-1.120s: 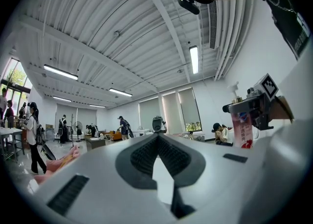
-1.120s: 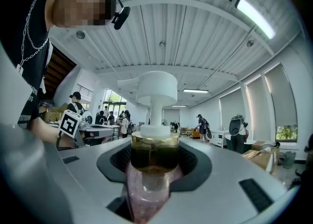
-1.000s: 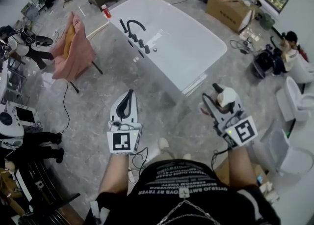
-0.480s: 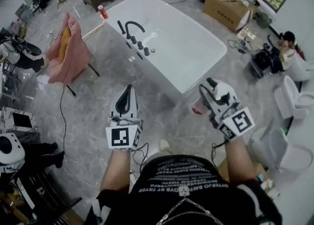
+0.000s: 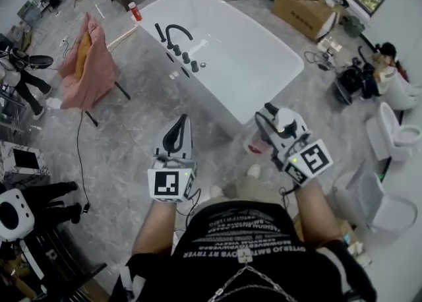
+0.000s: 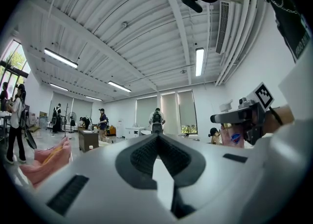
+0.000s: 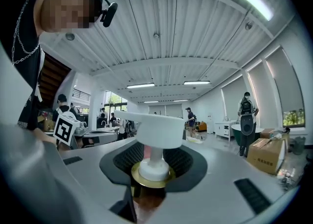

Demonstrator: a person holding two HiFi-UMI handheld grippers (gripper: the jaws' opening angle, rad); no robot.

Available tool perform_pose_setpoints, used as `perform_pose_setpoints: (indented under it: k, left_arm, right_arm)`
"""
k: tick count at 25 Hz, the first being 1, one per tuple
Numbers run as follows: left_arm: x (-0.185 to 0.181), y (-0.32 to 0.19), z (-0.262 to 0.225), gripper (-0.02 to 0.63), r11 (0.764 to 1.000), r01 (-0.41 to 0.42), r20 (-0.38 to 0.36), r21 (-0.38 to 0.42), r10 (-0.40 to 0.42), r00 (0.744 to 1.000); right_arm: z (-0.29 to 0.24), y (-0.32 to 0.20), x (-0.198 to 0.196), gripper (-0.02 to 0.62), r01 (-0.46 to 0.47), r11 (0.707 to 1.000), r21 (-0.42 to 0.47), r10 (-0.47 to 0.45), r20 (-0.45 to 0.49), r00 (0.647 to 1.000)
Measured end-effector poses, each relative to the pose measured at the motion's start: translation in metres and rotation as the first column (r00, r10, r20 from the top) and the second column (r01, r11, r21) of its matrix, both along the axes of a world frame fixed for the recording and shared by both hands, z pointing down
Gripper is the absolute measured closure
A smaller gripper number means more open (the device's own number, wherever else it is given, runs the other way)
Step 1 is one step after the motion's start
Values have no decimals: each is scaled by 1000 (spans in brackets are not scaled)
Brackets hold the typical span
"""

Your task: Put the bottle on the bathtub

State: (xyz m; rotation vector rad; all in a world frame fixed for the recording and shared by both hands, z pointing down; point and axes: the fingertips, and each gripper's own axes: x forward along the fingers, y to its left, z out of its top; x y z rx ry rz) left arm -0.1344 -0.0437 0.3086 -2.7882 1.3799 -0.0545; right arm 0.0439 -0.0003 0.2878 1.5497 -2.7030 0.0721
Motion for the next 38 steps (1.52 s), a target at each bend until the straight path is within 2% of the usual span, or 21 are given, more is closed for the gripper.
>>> perform_pose_setpoints:
  k: [5, 12, 16, 20, 24, 28, 32, 38]
  left_arm:
    - [16, -12, 1, 604, 1000, 19, 9, 13, -20, 1000]
    - [36, -50, -4, 604, 997, 71, 66, 10, -71, 995]
    - [54, -71, -12, 603, 995, 97, 40, 32, -98, 994]
    - [72, -90, -7, 604, 993, 119, 31, 21, -120, 992]
    - [86, -108, 1, 604, 990, 138, 46, 11, -138, 989]
    - [95, -122, 1, 604, 984, 176, 36, -2, -176, 984]
    - [95, -135, 7, 604, 976, 216, 76, -15, -214, 974]
    - [104, -155, 5, 604, 961, 276, 75, -16, -274, 959]
  right_arm:
    - [3, -15, 19, 474, 5, 1000, -2, -5, 33, 999]
    - [1, -61, 51, 474, 39, 999, 5, -39, 35, 999]
    - [-4, -85, 64, 474, 80, 997, 24, -80, 20, 997]
    - [-4, -109, 78, 474, 115, 993, 36, -116, 1, 993]
    - [3, -133, 94, 474, 138, 990, 28, -138, -13, 990]
    - [2, -152, 100, 474, 168, 986, 0, -168, 10, 986]
    - [5, -179, 109, 474, 199, 980, 8, -199, -10, 980]
    - [10, -209, 117, 474, 261, 965, 11, -261, 2, 965]
